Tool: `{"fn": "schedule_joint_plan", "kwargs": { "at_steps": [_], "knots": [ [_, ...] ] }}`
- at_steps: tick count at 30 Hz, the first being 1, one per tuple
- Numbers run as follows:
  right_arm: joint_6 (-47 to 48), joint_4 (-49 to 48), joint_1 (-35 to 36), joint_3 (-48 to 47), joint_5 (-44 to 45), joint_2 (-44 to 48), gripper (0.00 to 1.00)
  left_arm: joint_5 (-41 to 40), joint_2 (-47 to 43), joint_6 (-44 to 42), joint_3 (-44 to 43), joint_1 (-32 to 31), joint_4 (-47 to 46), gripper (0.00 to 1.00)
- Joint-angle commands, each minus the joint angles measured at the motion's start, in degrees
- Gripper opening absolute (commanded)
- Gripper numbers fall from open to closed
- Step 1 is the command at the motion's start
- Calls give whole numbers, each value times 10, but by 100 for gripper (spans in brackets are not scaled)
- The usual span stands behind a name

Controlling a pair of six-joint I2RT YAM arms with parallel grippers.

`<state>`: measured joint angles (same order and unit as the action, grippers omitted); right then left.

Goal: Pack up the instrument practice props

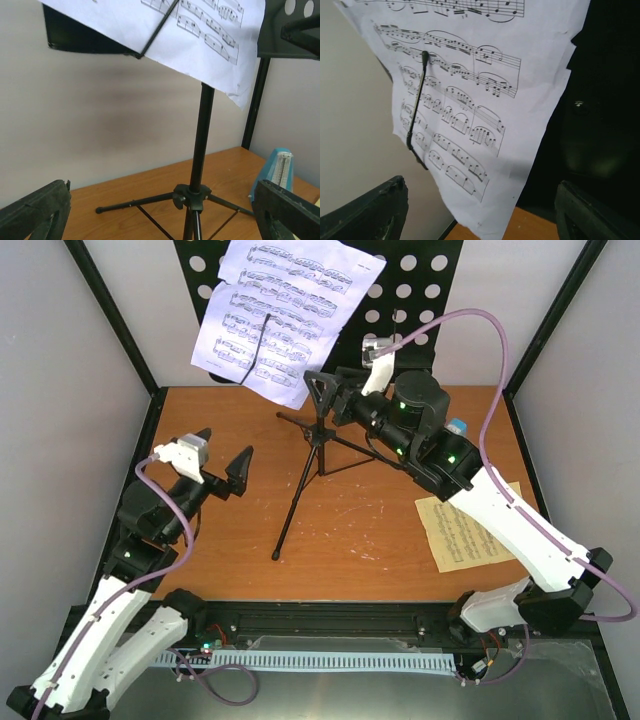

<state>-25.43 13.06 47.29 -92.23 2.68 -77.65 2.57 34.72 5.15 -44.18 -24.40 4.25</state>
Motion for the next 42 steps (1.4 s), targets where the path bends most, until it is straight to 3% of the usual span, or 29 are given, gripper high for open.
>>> {"fn": "schedule_joint_plan", "kwargs": {
  "at_steps": [1, 5, 16, 42],
  "knots": [
    [10, 6, 3, -35, 39, -18, 78, -20, -25, -15, 3, 5, -37, 99],
    [6, -1, 2, -48, 47, -35, 72, -23, -35, -14, 6, 5, -40, 99],
    [-13, -4, -10, -69, 60, -64, 68, -29, -45, -8, 9, 5, -38, 99],
    [-94, -117, -42, -41, -38, -87, 56, -37, -59, -6, 15, 5, -40, 100]
  ]
}}
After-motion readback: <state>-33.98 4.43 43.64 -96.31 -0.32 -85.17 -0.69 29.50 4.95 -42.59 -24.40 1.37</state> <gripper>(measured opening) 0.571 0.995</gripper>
